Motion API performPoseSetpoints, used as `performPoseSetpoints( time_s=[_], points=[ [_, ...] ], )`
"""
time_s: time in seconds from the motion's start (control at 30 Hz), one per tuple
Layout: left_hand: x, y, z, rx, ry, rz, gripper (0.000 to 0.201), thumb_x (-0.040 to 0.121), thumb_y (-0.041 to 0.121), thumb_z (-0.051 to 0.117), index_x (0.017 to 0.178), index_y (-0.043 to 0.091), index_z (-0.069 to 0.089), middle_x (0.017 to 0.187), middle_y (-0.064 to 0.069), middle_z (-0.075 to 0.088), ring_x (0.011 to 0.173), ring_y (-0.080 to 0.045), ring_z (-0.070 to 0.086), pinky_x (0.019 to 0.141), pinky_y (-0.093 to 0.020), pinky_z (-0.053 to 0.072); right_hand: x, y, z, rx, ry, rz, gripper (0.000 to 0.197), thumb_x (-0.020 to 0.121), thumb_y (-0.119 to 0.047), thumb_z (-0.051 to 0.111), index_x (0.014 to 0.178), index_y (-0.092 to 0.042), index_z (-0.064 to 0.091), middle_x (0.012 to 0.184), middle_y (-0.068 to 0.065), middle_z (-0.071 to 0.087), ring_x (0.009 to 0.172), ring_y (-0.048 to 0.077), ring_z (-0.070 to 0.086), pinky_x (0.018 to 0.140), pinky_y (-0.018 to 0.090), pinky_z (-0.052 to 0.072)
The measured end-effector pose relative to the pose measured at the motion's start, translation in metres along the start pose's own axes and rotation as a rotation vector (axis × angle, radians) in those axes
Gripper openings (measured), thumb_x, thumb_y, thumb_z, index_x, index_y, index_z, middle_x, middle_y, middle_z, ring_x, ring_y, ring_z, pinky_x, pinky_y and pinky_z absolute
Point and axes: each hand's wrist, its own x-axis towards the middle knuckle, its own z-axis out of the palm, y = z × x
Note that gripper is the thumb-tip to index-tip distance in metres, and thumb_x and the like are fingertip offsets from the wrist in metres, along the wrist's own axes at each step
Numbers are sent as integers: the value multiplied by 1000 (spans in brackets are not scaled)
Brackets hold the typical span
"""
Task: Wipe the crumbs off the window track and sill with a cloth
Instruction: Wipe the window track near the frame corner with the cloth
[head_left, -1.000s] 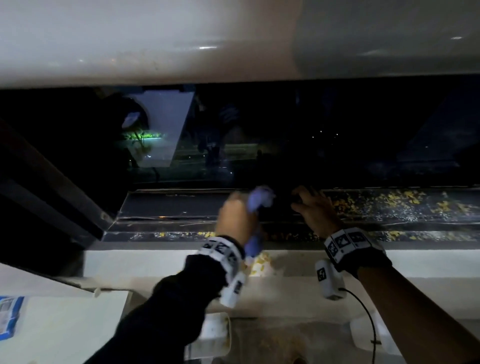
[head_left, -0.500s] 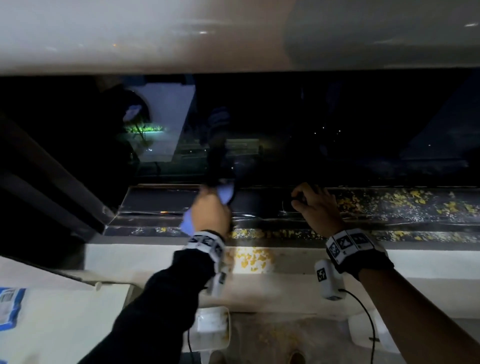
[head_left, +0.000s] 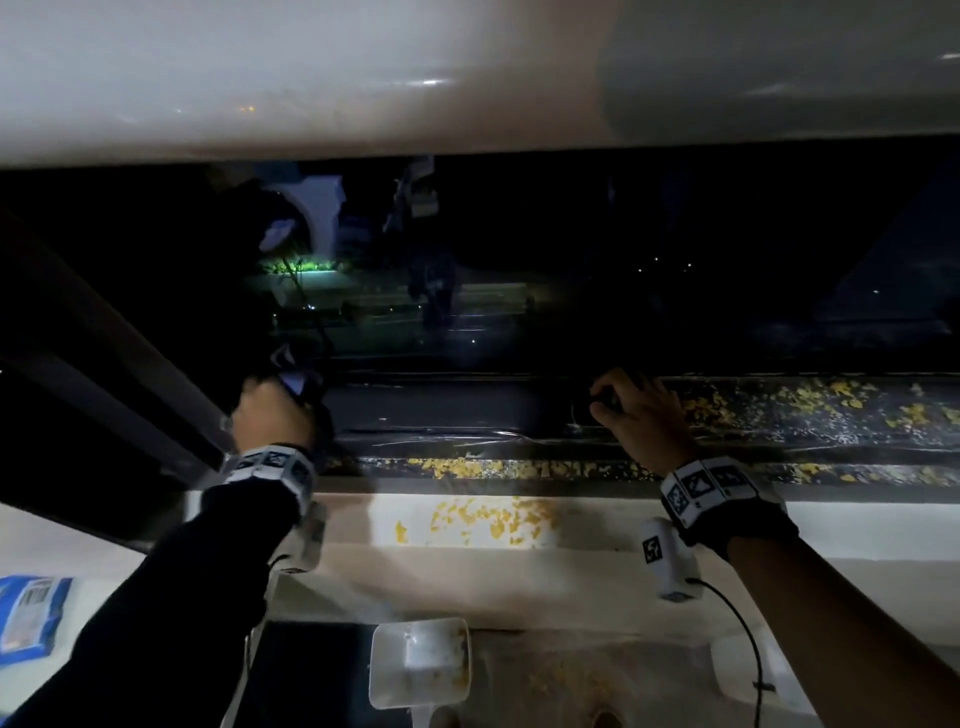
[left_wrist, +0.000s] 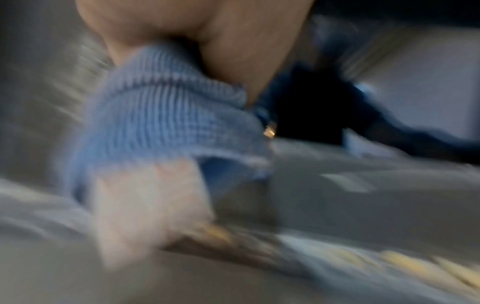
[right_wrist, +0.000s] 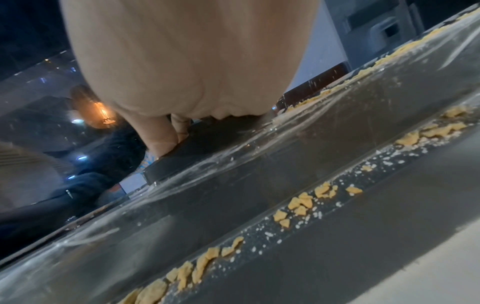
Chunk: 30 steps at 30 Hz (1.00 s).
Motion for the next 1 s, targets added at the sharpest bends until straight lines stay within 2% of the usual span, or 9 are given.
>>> performPoseSetpoints(
  time_s=[0.17, 0.27, 0.37, 0.5, 0.6, 0.67, 0.77, 0.87, 1.0],
  points=[
    [-62, 76, 49, 26, -131, 179, 34, 73, 15, 63, 106, 6, 59, 106, -18, 53, 87, -41, 63, 73, -40, 51, 0, 0, 2, -1, 13, 1, 36, 76, -45, 45, 103, -25, 58, 110, 2, 59, 106, 29, 49, 85, 37, 28],
    [-107, 119, 70, -31, -185, 393, 39, 77, 10, 56, 117, 8, 53, 109, -14, 60, 89, -37, 65, 71, -40, 51, 0, 0, 1, 5, 12, -7, 35, 77, -45, 45, 103, -25, 58, 111, 2, 58, 107, 29, 47, 82, 34, 24],
    [-124, 128, 59, -39, -316, 578, 37, 78, 11, 54, 115, 15, 57, 115, -10, 58, 93, -36, 63, 73, -39, 50, 1, 1, 1, -5, 23, -21, 37, 77, -46, 45, 104, -24, 58, 112, 2, 58, 108, 30, 48, 84, 36, 28],
    [-78, 83, 9, -29, -178, 413, 38, 79, 15, 57, 112, 31, 65, 105, -15, 63, 93, -36, 64, 74, -37, 50, 1, 4, 2, -2, 2, -11, 29, 82, -45, 48, 104, -27, 56, 111, 1, 58, 108, 30, 48, 89, 40, 32],
    [-19, 25, -18, 113, -62, 166, 26, 85, 13, 60, 109, 13, 68, 111, -23, 57, 99, -44, 61, 82, -45, 50, 0, 5, 3, -18, 28, -9, 23, 85, -40, 54, 104, -27, 57, 110, 2, 58, 107, 31, 50, 89, 41, 33],
    [2, 3, -18, 191, -54, 84, 27, 86, 10, 53, 110, 12, 68, 112, -24, 55, 98, -45, 60, 81, -47, 51, 1, 4, 4, -21, 31, -3, 22, 86, -37, 57, 104, -25, 58, 111, 3, 58, 107, 32, 50, 89, 41, 32],
    [-8, 15, 5, 187, -132, 171, 35, 81, 1, 48, 105, 18, 66, 110, -27, 51, 90, -46, 61, 77, -46, 51, 0, 2, 4, -13, 21, -1, 29, 82, -42, 51, 104, -25, 58, 112, 2, 59, 106, 31, 49, 89, 41, 32],
    [-36, 46, 29, 141, -111, 222, 41, 78, 4, 51, 115, 19, 60, 117, -27, 46, 86, -45, 62, 77, -45, 52, -1, -1, 5, -21, 30, -2, 35, 77, -45, 46, 103, -25, 58, 110, 3, 59, 105, 32, 50, 87, 40, 32],
    [-101, 99, 63, 34, -198, 416, 52, 77, 7, 54, 128, 15, 47, 119, -17, 57, 89, -40, 64, 72, -41, 51, -1, -3, 2, -12, 30, -5, 36, 77, -45, 46, 104, -24, 58, 112, 6, 59, 107, 34, 49, 87, 40, 31]
  ],
)
